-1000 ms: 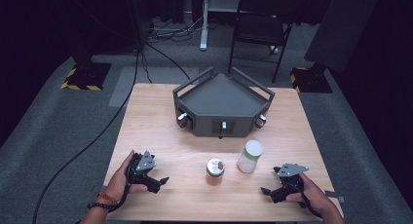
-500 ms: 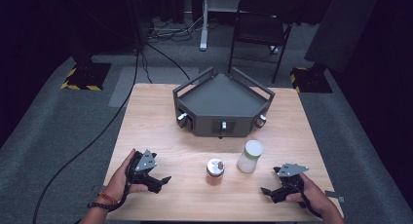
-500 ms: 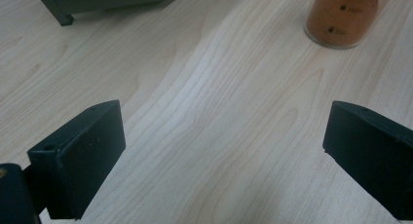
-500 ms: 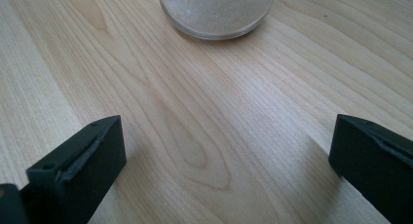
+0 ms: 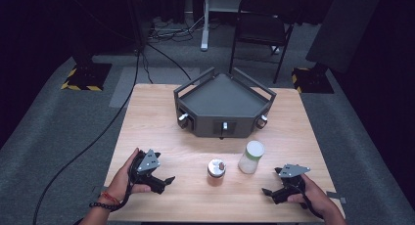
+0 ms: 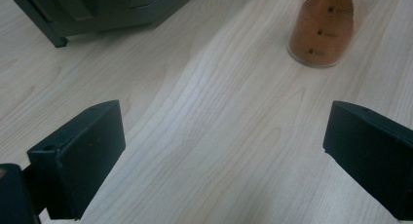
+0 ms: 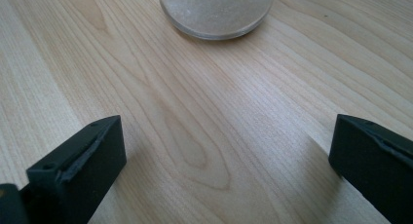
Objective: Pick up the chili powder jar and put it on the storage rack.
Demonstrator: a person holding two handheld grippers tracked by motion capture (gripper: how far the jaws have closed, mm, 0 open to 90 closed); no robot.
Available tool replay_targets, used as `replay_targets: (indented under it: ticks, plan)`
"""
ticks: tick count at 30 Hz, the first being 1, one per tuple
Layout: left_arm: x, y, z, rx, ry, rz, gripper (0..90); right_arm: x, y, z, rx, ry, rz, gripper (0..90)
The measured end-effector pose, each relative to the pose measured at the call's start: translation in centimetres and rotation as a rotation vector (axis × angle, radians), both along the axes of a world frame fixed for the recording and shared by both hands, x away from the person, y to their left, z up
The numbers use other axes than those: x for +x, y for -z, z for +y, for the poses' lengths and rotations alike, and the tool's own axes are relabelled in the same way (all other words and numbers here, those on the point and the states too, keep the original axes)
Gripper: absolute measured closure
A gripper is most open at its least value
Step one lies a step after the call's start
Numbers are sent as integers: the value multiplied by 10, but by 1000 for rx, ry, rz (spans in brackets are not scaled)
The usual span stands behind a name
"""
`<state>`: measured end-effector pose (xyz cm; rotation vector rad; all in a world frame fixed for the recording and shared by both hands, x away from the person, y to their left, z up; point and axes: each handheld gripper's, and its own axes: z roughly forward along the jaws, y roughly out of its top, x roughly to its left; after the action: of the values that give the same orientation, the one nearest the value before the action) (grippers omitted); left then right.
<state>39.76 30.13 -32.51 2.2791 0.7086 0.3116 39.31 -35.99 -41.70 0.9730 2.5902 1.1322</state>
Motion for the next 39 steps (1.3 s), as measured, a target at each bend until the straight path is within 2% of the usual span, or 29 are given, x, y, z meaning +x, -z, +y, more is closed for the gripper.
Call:
replay_targets:
  ticks: [30,35,39]
  plan:
    - [10,10,-29,-23,86,40,12,0,0,0,0,2,0,0]
    - [13,12,-34,-37,99,42,12,-1,0,0,0,3,0,0]
    - [15,14,-39,-31,109,51,12,-1,0,0,0,3,0,0]
